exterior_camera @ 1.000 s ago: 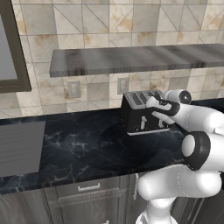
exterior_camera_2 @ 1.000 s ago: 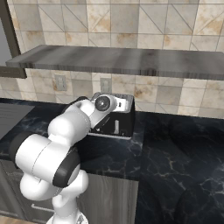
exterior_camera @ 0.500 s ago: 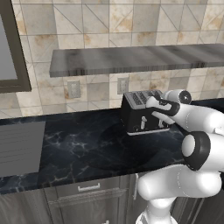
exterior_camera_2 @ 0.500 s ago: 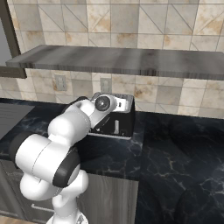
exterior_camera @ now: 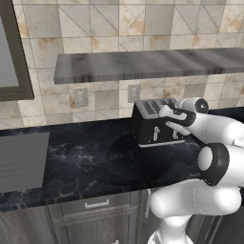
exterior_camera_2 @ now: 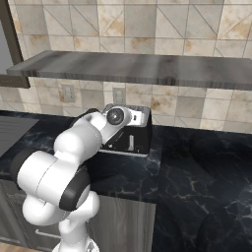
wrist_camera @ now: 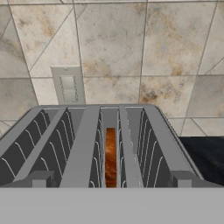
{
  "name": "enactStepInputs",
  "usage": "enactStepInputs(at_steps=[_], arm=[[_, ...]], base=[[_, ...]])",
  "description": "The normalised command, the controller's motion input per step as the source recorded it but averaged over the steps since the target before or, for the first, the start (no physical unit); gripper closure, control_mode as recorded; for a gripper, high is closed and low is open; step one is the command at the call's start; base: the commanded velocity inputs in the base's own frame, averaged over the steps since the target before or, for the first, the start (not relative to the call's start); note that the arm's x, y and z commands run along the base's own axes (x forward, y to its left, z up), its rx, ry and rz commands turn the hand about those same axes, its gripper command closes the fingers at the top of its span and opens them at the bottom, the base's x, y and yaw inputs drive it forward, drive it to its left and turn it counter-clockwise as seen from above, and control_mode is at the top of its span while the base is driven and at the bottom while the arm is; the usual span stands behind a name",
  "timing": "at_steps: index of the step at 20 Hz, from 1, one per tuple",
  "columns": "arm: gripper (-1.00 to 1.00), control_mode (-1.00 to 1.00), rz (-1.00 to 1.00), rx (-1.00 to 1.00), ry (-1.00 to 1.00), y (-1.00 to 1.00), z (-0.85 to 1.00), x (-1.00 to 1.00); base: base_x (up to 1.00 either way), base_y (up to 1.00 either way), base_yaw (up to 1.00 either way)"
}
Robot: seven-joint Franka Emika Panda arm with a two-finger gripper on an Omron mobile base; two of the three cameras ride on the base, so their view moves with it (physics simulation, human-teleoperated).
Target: Start the toaster. Once the lever pops up, take the bread to the plate on the dining counter.
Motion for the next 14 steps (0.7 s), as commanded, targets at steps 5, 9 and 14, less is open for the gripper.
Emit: enactStepInputs(at_steps=[5, 9, 14], arm=[[-1.0, -1.0, 0.0, 0.0, 0.0, 0.0, 0.0, 0.0], [-1.0, -1.0, 0.0, 0.0, 0.0, 0.0, 0.0, 0.0], [-1.0, -1.0, 0.0, 0.0, 0.0, 0.0, 0.0, 0.0]], base=[[0.0, 0.0, 0.0], [0.0, 0.0, 0.0], [0.0, 0.0, 0.0]])
